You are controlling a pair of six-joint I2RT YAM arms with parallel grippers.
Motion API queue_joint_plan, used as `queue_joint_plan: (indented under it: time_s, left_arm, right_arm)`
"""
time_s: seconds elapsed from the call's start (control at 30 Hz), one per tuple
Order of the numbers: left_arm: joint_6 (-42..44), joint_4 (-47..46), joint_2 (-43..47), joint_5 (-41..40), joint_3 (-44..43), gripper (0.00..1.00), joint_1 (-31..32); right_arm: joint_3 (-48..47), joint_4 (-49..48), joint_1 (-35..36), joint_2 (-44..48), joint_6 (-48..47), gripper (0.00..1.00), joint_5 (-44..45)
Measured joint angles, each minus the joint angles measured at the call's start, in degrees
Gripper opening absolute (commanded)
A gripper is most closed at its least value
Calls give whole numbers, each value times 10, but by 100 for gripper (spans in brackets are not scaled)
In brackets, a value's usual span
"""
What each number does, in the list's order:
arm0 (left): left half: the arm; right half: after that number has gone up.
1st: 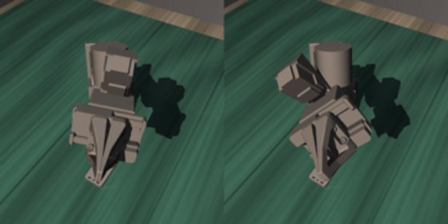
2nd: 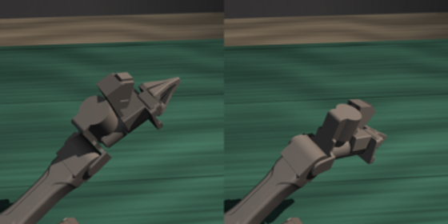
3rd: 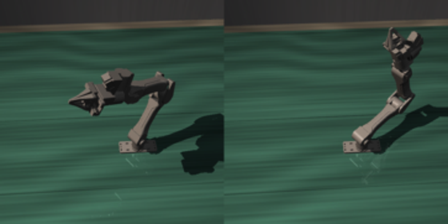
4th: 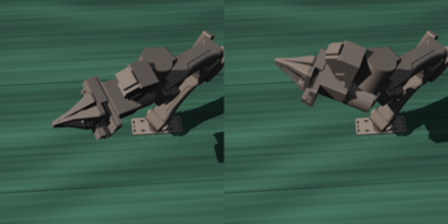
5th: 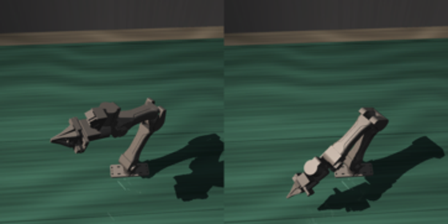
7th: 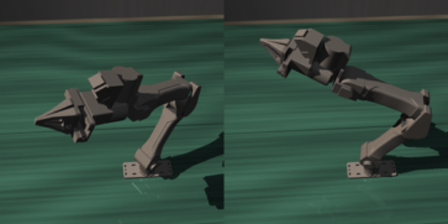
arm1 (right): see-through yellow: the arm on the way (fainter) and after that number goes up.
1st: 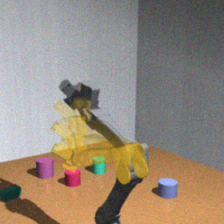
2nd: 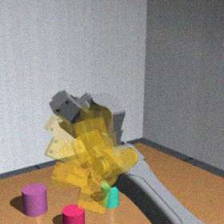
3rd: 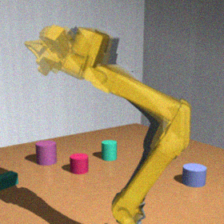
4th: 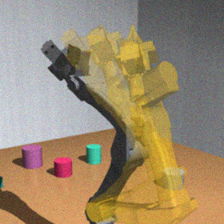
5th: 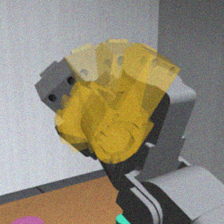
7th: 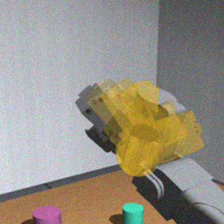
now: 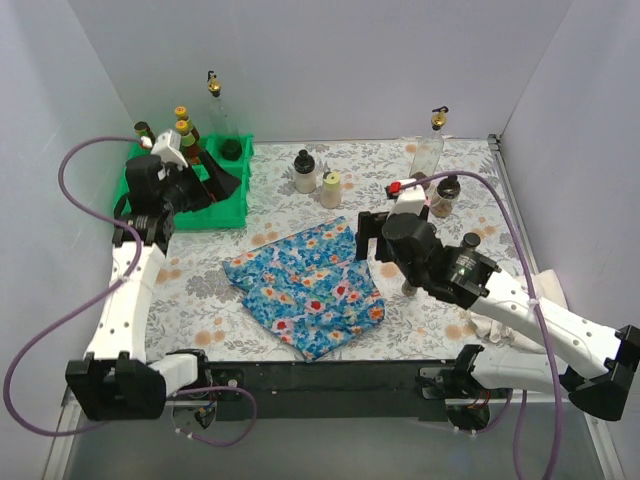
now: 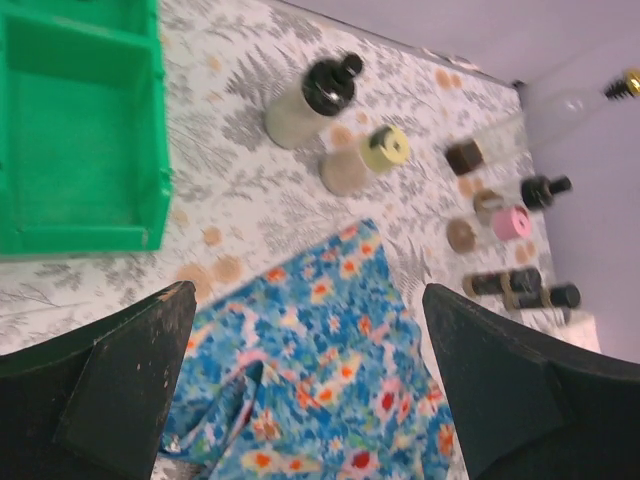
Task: Organize the condiment bottles
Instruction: Pick up the bottle from the center of the board.
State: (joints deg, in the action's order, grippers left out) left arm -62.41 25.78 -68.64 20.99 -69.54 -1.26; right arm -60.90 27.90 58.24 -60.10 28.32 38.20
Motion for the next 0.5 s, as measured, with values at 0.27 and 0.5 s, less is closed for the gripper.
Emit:
queue_joint_plan:
  time_s: [0.27, 0.5]
  left_arm:
    - [0, -57, 147, 129, 204, 98, 43]
    - [-21, -116, 160, 133, 292, 98, 43]
  right_arm:
    - [-128, 6, -217, -80, -77, 99, -90]
    - [-209, -36, -379, -172, -141, 98, -154]
